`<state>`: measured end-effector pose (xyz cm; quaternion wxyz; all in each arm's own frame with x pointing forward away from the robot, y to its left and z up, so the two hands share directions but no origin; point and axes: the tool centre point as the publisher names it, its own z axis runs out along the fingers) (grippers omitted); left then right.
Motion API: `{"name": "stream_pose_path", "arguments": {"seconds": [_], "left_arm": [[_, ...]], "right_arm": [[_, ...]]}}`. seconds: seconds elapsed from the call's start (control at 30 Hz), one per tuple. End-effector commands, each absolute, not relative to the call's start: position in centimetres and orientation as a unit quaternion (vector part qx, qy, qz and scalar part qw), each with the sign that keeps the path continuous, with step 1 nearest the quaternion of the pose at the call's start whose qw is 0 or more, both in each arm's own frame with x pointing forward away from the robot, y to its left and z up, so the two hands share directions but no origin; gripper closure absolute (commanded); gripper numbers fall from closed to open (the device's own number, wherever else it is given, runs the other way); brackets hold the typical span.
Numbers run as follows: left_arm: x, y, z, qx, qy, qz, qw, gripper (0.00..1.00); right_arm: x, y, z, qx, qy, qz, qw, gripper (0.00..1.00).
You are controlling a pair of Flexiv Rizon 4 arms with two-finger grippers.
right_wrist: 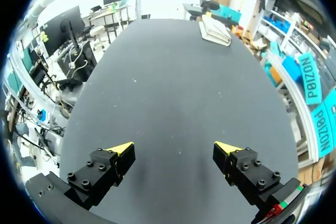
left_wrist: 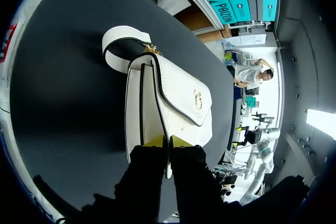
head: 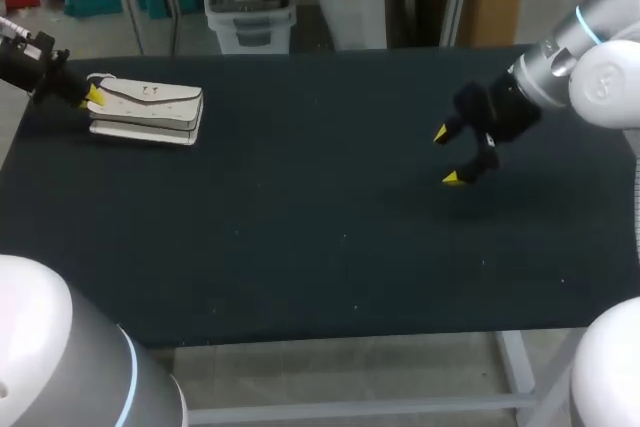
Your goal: Pick up the bag, open it, inspect its contents, close it, and place it on the opposite side
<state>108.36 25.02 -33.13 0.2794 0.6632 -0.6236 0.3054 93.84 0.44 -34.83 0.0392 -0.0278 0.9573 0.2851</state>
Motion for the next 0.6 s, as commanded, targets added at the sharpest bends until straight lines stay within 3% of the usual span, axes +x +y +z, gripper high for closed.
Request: {"name": "stream_pose_path", "arguments": {"seconds": [0.03,0.57,0.6], "left_arm": [[108.3,23.8,-33.5,0.615,-0.658,0.231,0.367,1.0],[102.9,16.3,-33.2,0.614,-0.638,0.298,0.358,1.0],[102.7,16.1,-33.1,0.606,-0.642,0.294,0.365,0.77]], "right_arm": [[93.8,0.3,-34.8,-0.037,0.954,0.295,0.034,0.0],[93.8,0.4,-34.8,-0.041,0.954,0.295,0.032,0.0],[93.8,0.4,-34.8,-0.041,0.954,0.295,0.032,0.0]]}}
